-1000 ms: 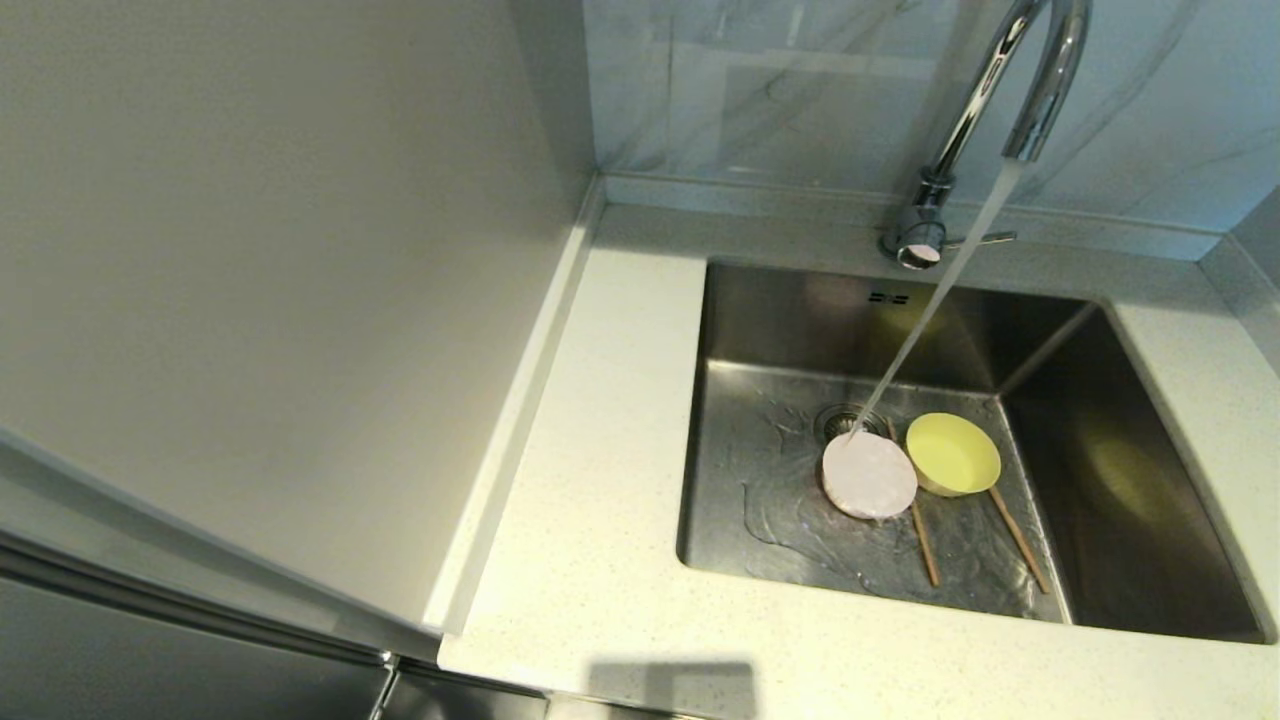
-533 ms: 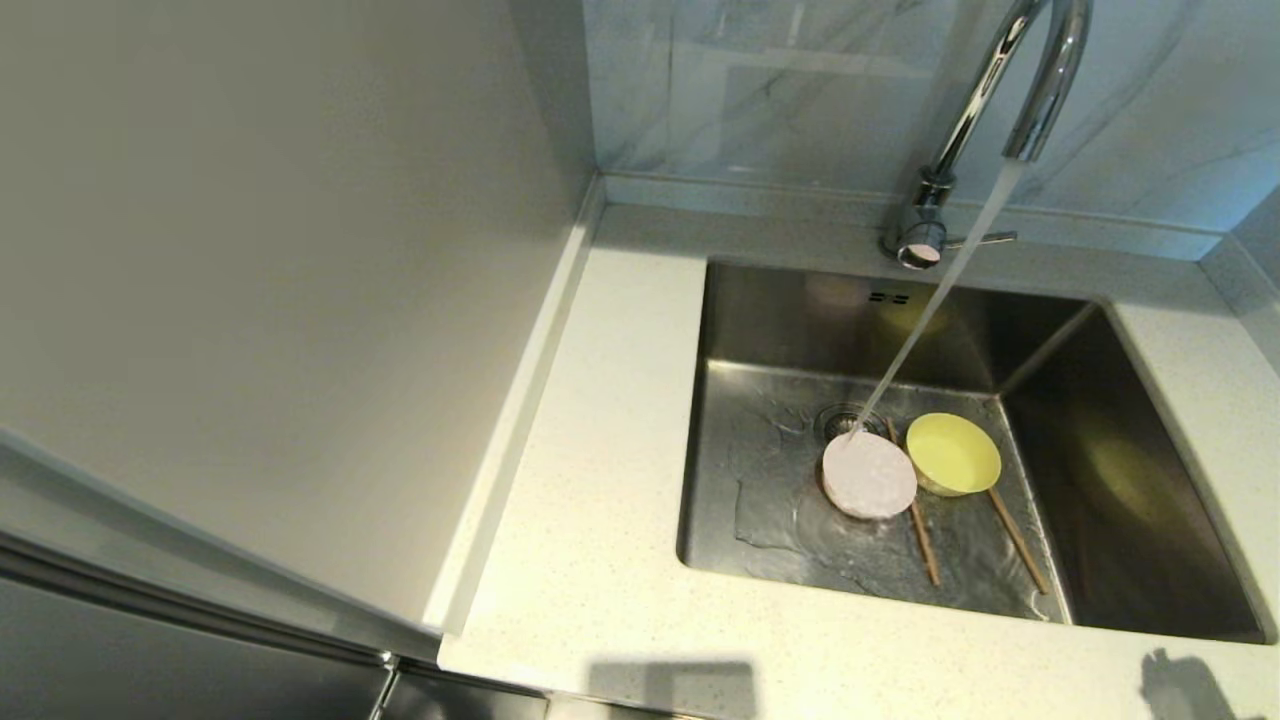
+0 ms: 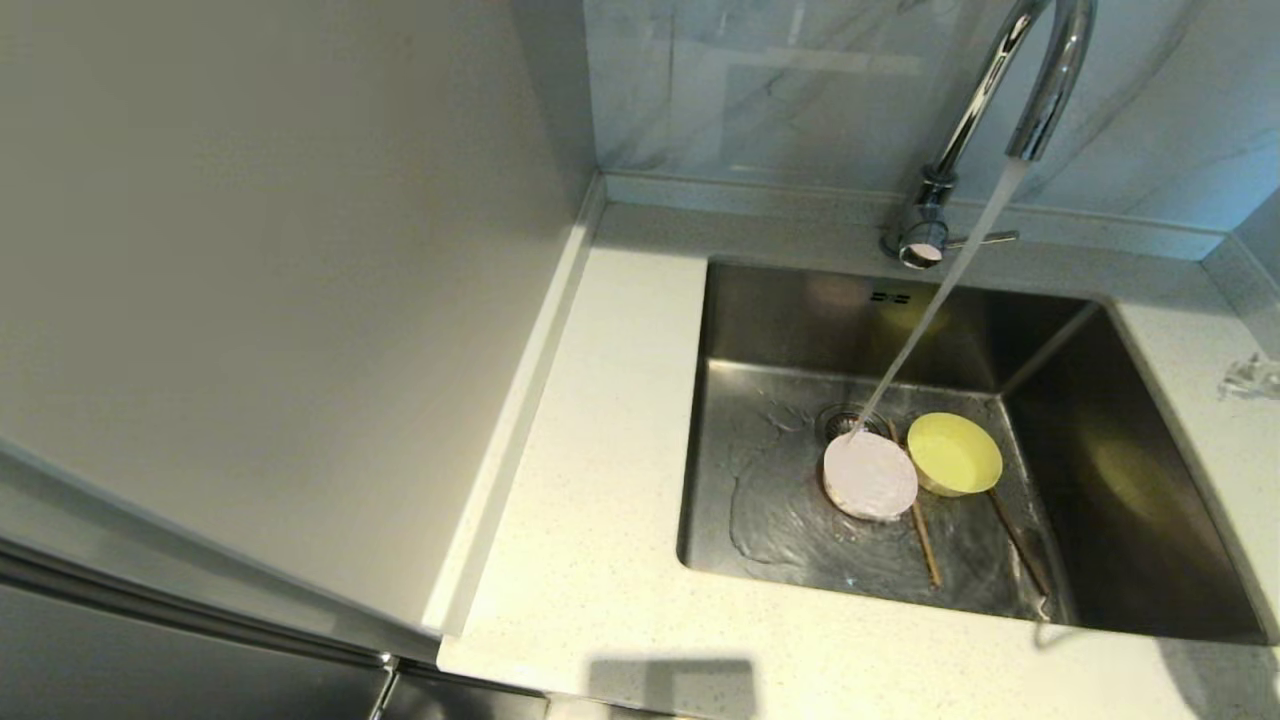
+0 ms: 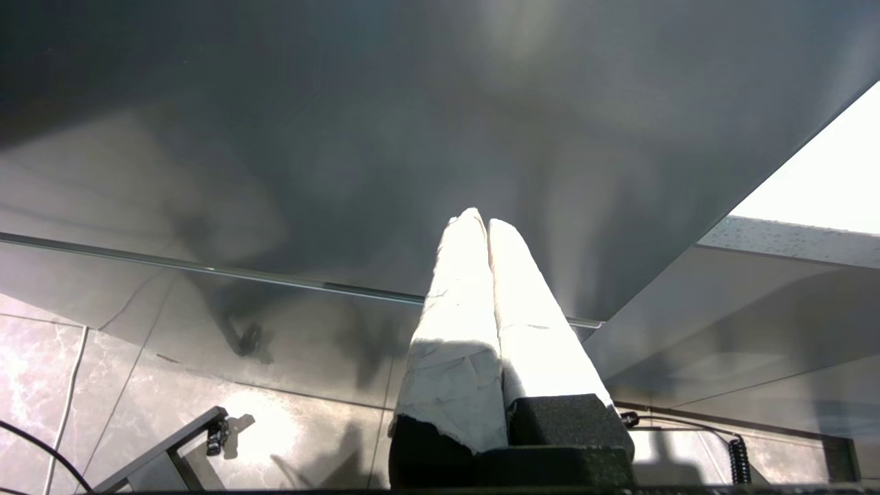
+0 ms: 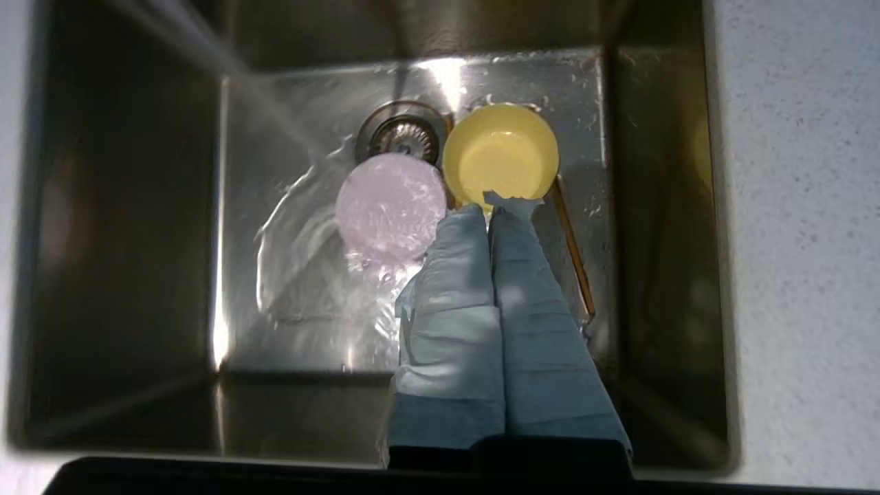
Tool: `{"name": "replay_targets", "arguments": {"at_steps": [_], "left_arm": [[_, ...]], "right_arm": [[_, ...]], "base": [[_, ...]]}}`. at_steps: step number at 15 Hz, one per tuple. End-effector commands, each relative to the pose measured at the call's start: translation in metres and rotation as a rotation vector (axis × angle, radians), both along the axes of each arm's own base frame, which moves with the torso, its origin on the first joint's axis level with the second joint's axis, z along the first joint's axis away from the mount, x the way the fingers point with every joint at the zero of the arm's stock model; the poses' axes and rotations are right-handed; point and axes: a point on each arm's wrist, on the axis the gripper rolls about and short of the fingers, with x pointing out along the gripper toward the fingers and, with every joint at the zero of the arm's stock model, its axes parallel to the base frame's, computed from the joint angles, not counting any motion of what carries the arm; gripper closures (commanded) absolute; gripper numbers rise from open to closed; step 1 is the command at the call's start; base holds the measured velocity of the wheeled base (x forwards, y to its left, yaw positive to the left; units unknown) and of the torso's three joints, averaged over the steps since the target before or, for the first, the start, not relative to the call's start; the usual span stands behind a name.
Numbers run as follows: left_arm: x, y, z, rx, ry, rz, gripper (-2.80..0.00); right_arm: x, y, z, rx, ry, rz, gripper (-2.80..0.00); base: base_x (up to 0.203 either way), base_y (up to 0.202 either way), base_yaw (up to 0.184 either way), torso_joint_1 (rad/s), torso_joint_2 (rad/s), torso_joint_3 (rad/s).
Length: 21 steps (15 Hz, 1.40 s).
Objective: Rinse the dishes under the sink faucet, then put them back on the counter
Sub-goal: Turn off the faucet
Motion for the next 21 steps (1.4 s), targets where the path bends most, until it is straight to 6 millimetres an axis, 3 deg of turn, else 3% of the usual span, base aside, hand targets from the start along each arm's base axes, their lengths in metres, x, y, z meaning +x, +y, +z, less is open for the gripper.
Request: {"name": "replay_targets", "arguments": {"at_steps": [1, 4, 9, 12, 17, 21], "left_arm": [[0.000, 0.000, 0.000, 0.000, -0.004, 0.001, 0.00], [0.000, 0.000, 0.000, 0.000, -0.004, 0.001, 0.00], [0.000, 0.000, 0.000, 0.000, -0.004, 0.001, 0.00], [0.000, 0.000, 0.000, 0.000, -0.004, 0.001, 0.00], [0.000, 0.000, 0.000, 0.000, -0.004, 0.001, 0.00], [0.000, 0.000, 0.000, 0.000, -0.004, 0.001, 0.00]], "right_arm": [[0.050, -0.008, -0.009, 0.037, 0.084, -0.041, 0.00], [0.096, -0.015, 0.002, 0.076, 0.061, -0.099, 0.00], [0.158, -0.013, -0.005, 0.126, 0.071, -0.105, 0.00], [0.173, -0.004, 0.002, 0.148, 0.038, -0.068, 0.00], [0.183, 0.010, 0.016, 0.169, -0.014, 0.046, 0.00], [0.188, 0.019, 0.016, 0.173, -0.016, 0.073, 0.00]], "base": [[0.000, 0.000, 0.000, 0.000, 0.00, 0.000], [0.000, 0.000, 0.000, 0.000, 0.00, 0.000], [0.000, 0.000, 0.000, 0.000, 0.00, 0.000], [0.000, 0.000, 0.000, 0.000, 0.00, 0.000], [0.000, 0.000, 0.000, 0.000, 0.00, 0.000], [0.000, 0.000, 0.000, 0.000, 0.00, 0.000]]}}
